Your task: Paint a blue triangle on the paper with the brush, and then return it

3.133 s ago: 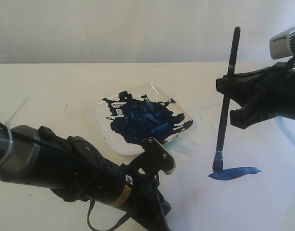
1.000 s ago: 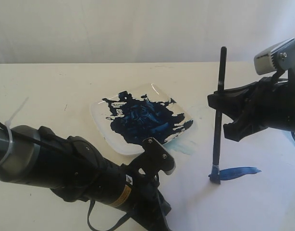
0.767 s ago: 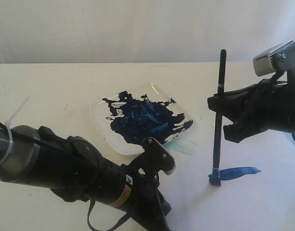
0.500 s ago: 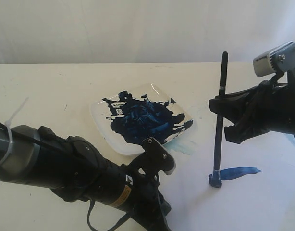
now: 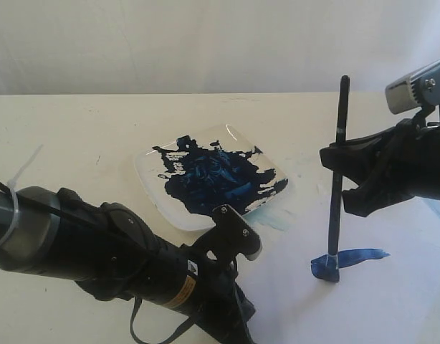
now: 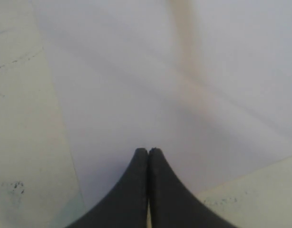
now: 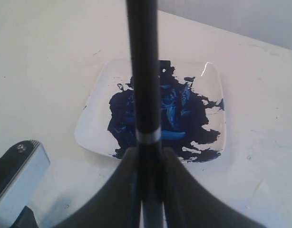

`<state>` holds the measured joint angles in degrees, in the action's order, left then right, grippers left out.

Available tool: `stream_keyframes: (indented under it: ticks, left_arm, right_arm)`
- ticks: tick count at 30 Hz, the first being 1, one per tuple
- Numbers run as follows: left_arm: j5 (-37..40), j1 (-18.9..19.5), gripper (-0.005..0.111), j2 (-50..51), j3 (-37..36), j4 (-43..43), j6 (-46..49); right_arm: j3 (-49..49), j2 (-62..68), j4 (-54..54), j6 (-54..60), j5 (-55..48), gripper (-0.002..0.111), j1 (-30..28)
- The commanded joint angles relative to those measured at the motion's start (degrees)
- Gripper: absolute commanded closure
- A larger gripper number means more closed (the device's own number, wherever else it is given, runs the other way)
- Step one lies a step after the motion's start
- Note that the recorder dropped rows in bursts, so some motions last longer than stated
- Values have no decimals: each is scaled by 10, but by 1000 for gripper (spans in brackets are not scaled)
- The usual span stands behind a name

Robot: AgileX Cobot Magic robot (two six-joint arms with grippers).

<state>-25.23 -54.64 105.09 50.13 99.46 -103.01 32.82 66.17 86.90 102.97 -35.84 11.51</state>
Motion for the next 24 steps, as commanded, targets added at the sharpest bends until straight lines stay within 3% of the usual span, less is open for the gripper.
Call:
stream_keyframes:
  ticks: [1, 9, 24]
  left_arm:
    - [2, 0, 107, -1, -4, 5, -1]
    - [3, 0, 107, -1, -4, 5, -1]
    - [7, 0, 107, -1, -4, 5, -1]
  right_arm:
    - [-2, -4, 30, 41, -5, 108, 1]
    - [-1, -4, 130, 137, -5, 108, 1]
    - [-1, 40, 130, 142, -23, 108, 1]
